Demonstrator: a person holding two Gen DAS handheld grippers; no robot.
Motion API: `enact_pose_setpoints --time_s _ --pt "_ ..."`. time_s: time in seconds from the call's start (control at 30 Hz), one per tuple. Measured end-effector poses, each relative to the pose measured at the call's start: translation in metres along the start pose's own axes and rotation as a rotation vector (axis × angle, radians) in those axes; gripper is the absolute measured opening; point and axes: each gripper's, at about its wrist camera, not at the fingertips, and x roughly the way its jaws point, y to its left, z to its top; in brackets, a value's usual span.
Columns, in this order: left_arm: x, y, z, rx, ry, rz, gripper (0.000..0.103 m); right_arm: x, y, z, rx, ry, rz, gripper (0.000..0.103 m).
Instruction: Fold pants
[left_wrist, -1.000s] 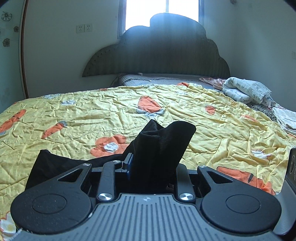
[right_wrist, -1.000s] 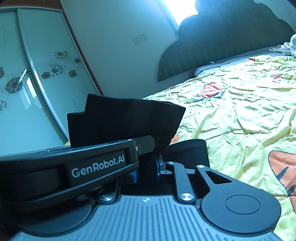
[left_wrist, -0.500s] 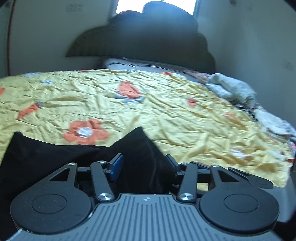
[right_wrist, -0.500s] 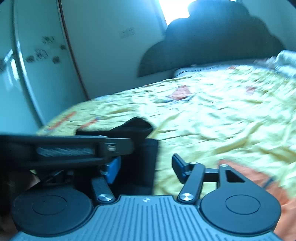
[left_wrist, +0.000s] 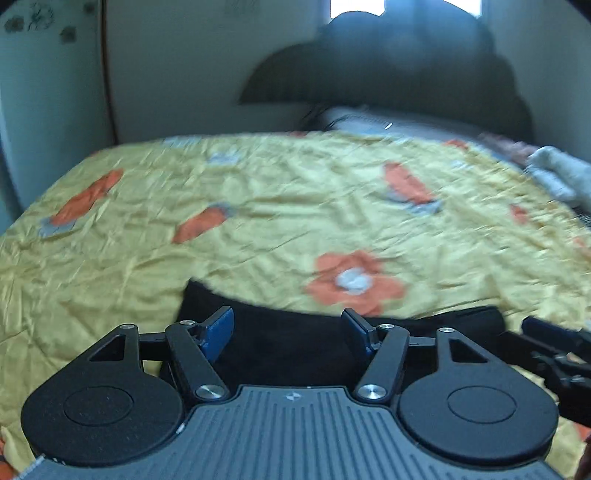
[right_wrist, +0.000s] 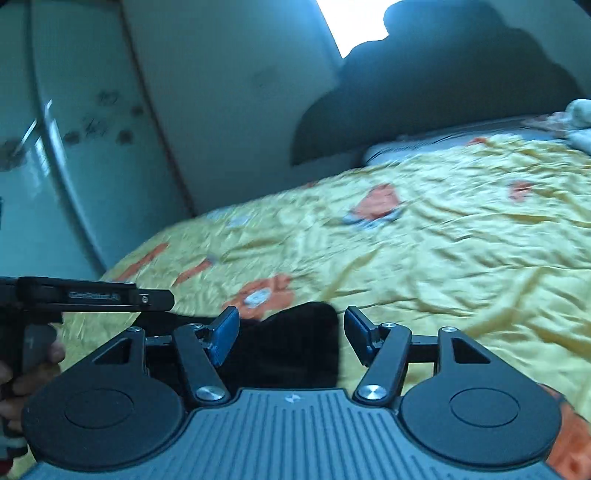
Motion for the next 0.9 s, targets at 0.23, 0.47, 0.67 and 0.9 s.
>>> enact_pose_setpoints --time_s 0.23,0.47,0.67,0.9 --pt "0.040 0.020 -0.006 -0.023 0.062 0.082 0.065 0.055 0.021 -0.003 -0.250 0.096 -0.210 0.052" --pt "0.024 0.025 -0.006 -0.030 0.007 0.097 0.064 0.030 0.024 -0.001 -0.293 0.002 -0.285 0.053" --pt "0.035 0.004 -0.014 0.042 0.028 0.091 0.067 0.049 0.052 -0.010 -0.390 0.186 -0.049 0.053" --pt "0.001 0.013 -0.017 0.015 0.000 0.040 0.066 0.033 0.053 -0.009 -0.384 0.106 -0.143 0.071"
